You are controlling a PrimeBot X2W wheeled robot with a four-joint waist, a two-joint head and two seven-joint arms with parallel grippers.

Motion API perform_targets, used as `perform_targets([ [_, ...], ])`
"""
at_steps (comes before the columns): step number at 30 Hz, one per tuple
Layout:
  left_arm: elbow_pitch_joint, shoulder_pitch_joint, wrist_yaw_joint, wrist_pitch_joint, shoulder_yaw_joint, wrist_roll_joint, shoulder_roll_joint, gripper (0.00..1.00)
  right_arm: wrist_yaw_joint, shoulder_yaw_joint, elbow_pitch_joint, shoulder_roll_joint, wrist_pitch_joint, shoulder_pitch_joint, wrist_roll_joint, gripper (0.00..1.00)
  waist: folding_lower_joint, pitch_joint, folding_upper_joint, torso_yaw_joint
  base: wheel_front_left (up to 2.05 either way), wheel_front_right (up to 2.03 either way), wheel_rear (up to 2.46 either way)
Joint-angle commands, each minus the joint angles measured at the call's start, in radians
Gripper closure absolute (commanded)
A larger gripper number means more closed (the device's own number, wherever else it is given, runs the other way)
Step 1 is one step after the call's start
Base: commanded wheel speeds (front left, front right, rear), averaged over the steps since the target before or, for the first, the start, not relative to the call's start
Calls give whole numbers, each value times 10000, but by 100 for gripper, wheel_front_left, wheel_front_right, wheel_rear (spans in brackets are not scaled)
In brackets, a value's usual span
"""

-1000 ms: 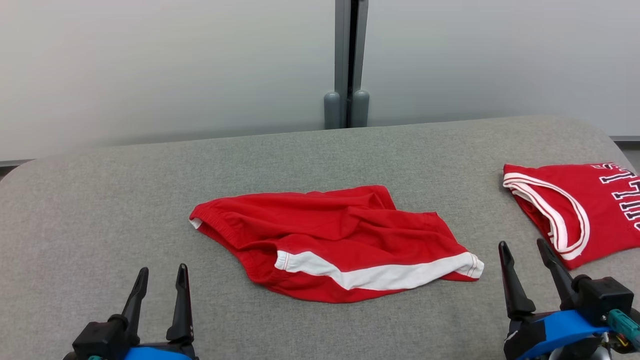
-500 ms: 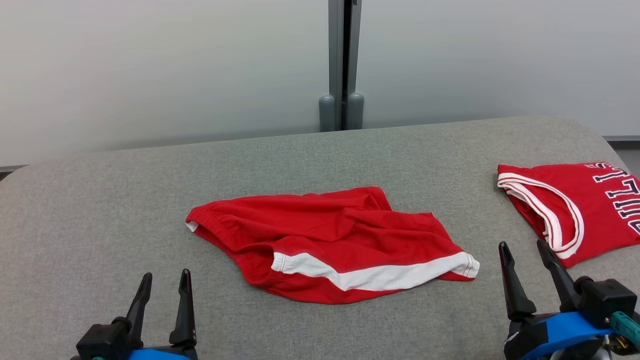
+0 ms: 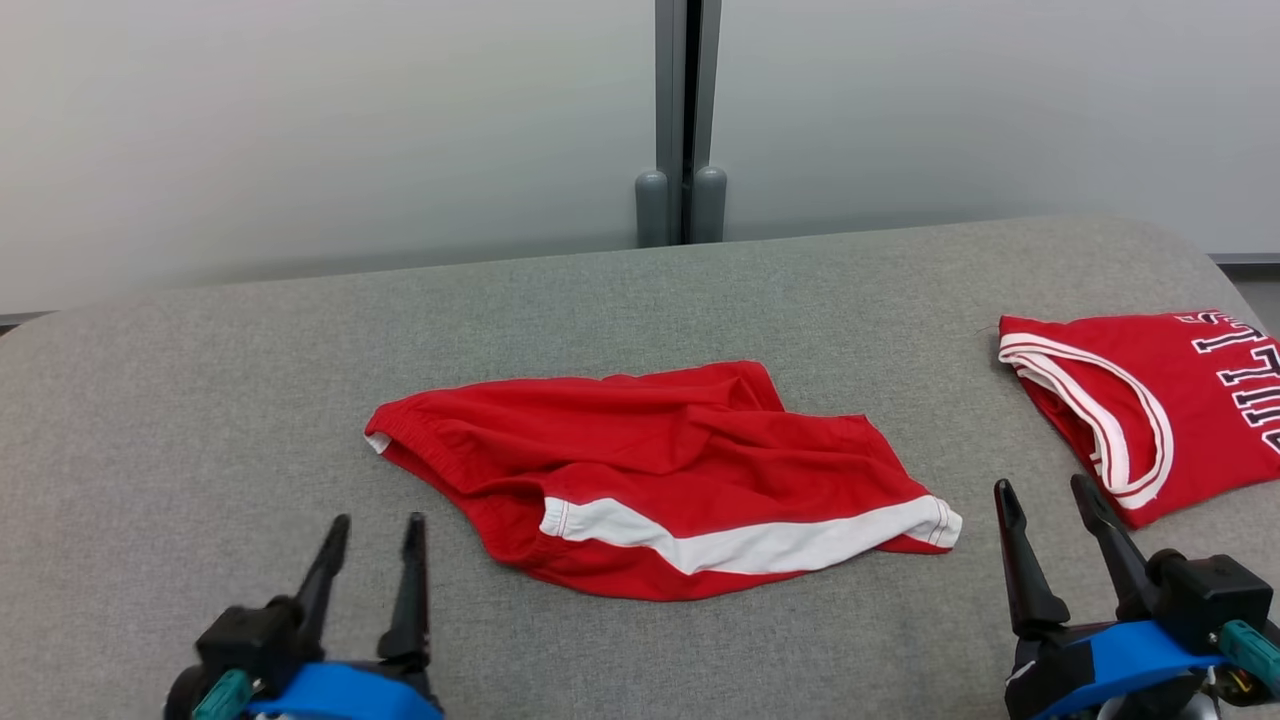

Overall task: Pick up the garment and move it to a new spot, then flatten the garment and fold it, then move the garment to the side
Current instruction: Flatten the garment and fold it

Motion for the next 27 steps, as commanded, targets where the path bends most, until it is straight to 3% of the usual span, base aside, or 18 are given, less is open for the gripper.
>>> perform_targets([
  [1, 39, -207, -55, 66, -68, -51, -2, 0, 2, 7, -33, 10, -29, -71, 17, 0, 0, 28, 0, 1, 0, 0, 0],
  [12, 1944, -1949, -584, 1978, -1858, -1242, -234, 0, 2, 400, 124, 6, -48, -429, 10, 0, 0, 451, 0, -243, 0, 0, 0],
  [22, 3495, -3270, -610, 2285, -2706, -2348, -107, 0, 2, 757, 541, 6, -136, -816, 176, 0, 0, 925, 0, -583, 0, 0, 0],
  [23, 3561, -3343, -611, 2252, -2826, -2442, -64, 10, 2, 786, 584, 6, -157, -842, 209, 0, 0, 960, 0, -596, 0, 0, 0],
  [24, 3625, -3417, -611, 2131, -2900, -2469, -5, 68, 2, 815, 625, 6, -143, -873, 225, 0, 0, 997, 0, -603, 0, 0, 0],
  [25, 3690, -3473, -612, 2045, -2966, -2553, 29, 100, 2, 846, 668, 6, -94, -902, 233, 0, 0, 1042, 0, -604, 0, 0, 0],
  [27, 3824, -3518, -612, 1786, -2991, -2629, 110, 100, 2, 877, 777, 6, 36, -971, 255, 0, 0, 1111, 0, -589, 0, 0, 0],
])
